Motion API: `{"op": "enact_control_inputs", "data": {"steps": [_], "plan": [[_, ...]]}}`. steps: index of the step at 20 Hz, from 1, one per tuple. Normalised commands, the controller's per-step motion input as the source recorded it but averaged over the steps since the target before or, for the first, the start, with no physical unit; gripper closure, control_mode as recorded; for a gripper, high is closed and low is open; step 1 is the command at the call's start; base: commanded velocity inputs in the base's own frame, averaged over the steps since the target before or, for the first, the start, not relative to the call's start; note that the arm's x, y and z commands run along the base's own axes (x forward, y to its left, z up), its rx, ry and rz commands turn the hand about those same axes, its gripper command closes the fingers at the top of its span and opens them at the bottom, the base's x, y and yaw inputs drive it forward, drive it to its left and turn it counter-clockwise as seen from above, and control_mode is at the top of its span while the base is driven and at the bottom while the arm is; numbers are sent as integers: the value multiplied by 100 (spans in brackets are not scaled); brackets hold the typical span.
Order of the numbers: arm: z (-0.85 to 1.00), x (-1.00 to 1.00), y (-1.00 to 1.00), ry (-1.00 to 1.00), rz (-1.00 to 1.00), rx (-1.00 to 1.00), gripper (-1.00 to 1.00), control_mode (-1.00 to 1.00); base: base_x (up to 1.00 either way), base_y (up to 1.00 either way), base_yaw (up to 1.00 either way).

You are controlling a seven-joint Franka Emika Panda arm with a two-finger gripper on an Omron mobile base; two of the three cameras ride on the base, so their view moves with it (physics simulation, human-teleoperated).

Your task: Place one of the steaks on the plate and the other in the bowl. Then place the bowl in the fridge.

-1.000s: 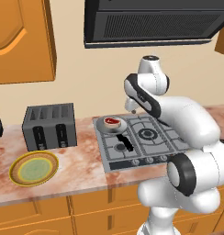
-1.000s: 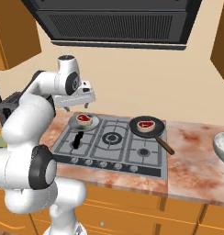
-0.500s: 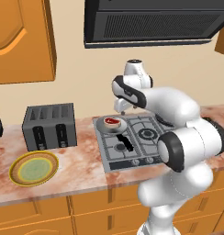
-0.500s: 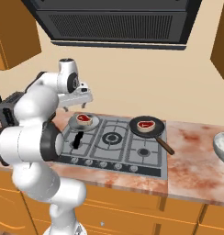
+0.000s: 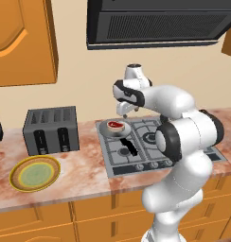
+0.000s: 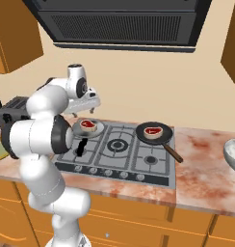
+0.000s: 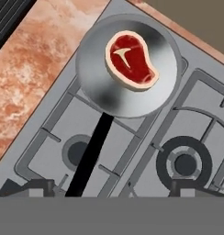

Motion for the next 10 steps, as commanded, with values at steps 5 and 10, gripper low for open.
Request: {"op": "enact_control_inputs", "data": {"steps": [5,10], "plan": [[-23,29,0,1,8,0,-100,-100,0,0,0],[-21,65,0,1,18,0,-100,-100,0,0,0]]}}
